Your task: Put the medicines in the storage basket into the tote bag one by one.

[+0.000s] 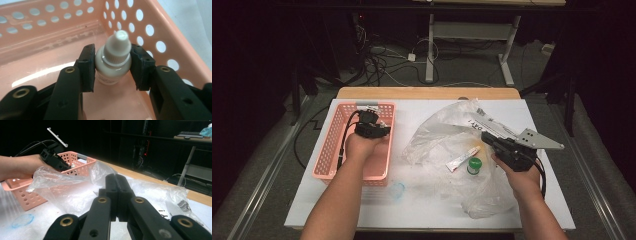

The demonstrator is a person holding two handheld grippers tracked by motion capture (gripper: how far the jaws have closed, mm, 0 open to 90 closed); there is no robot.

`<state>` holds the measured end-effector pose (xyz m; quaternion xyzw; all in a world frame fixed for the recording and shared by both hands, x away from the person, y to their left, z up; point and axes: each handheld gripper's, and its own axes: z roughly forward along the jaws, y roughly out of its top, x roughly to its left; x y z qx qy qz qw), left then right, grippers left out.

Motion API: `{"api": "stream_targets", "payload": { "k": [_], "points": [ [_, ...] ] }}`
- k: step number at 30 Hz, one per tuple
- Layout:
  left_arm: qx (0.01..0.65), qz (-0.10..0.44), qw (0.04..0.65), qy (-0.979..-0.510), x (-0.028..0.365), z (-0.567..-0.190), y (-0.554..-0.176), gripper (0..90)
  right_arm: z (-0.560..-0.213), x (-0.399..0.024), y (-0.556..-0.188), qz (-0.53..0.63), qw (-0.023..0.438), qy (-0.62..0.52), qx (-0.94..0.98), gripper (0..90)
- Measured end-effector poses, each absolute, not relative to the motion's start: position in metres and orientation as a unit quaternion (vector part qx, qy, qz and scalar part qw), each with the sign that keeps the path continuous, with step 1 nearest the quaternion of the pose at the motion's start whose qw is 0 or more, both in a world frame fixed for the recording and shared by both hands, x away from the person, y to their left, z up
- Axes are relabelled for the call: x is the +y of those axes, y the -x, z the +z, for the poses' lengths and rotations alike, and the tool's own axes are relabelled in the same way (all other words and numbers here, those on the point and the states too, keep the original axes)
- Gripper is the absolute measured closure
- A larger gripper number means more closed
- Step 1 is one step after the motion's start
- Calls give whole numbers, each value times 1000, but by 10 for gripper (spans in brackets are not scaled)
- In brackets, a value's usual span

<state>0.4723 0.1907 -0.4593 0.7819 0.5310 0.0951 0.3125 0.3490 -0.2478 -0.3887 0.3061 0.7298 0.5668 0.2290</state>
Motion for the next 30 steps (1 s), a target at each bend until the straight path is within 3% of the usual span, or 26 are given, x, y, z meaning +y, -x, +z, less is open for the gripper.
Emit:
{"api": "stream_targets", "payload": {
  "k": [30],
  "points": [
    [503,157,374,-764,196,-419,-424,579,-386,-245,-347,567,234,-301,731,900]
  ]
}}
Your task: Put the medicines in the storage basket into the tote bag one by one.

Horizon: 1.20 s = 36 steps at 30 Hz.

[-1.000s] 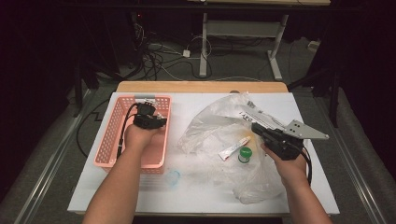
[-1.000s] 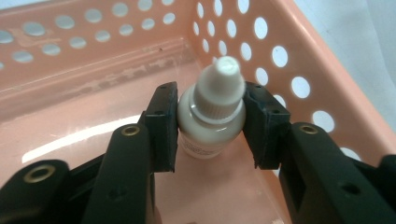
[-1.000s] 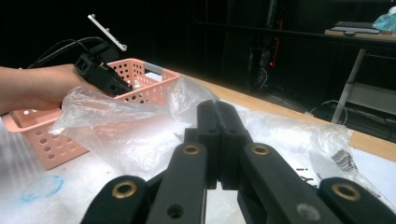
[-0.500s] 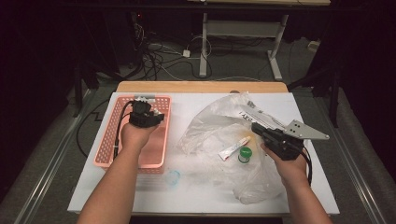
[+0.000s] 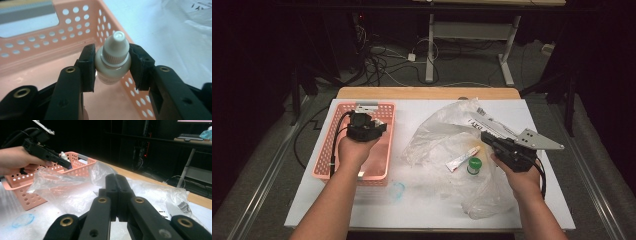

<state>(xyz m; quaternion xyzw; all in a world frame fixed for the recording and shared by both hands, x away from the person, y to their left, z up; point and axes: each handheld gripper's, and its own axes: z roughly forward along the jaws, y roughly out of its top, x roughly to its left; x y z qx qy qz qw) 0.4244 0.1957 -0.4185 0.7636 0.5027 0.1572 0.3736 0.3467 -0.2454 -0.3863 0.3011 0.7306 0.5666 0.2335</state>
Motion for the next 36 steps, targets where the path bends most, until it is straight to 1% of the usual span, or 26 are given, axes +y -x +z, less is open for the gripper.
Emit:
{"api": "stream_targets", "payload": {
  "k": [15,17,24,29,36],
  "points": [
    [474,171,432,-748,205,-400,-365,579,-386,-243,-346,565,234,-298,733,900],
    [467,181,437,-747,204,-399,-356,579,-386,-243,-345,564,233,-300,733,900],
    [452,190,455,-743,201,-404,-334,579,-387,-242,-346,563,235,-296,735,900],
    [444,182,481,-734,200,-410,-319,579,-387,-242,-346,562,237,-295,736,900],
    [415,162,491,-748,187,-408,-299,580,-387,-242,-345,562,234,-296,736,900]
  ]
}}
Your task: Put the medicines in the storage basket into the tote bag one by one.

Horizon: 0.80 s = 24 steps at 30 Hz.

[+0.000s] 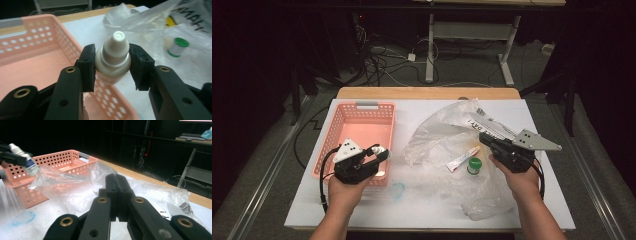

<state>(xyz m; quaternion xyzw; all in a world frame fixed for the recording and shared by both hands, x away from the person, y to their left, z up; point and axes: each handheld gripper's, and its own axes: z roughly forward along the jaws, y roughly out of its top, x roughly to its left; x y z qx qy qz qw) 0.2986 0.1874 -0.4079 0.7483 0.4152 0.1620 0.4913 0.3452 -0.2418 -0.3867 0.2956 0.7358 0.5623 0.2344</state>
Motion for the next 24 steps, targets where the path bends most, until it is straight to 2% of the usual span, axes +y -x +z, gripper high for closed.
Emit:
{"api": "stream_targets", "payload": {
  "k": [15,24],
  "points": [
    [340,131,515,-776,140,-394,-277,579,-387,-242,-345,564,230,-298,735,900],
    [304,115,499,-803,91,-406,-288,579,-391,-236,-348,565,222,-297,737,900]
  ]
}}
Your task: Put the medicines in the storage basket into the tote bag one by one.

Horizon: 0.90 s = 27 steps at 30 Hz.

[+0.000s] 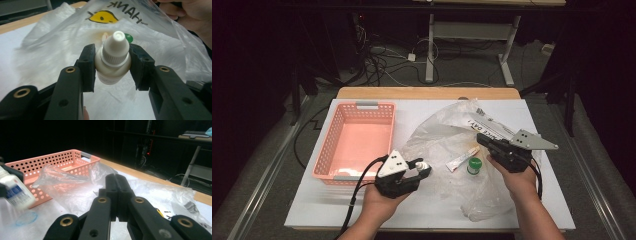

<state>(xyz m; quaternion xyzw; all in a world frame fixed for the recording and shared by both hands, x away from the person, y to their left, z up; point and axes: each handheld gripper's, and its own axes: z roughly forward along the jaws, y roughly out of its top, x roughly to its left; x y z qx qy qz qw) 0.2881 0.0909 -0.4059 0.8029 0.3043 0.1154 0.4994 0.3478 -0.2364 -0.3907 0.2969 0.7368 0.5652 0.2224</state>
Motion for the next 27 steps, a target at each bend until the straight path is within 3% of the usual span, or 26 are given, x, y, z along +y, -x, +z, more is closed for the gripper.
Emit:
{"api": "stream_targets", "payload": {
  "k": [10,27],
  "points": [
    [293,128,494,-808,39,-411,-328,579,-393,-232,-350,564,218,-298,738,900],
    [329,146,448,-818,-16,-467,-399,577,-399,-234,-361,561,217,-312,736,900]
  ]
}}
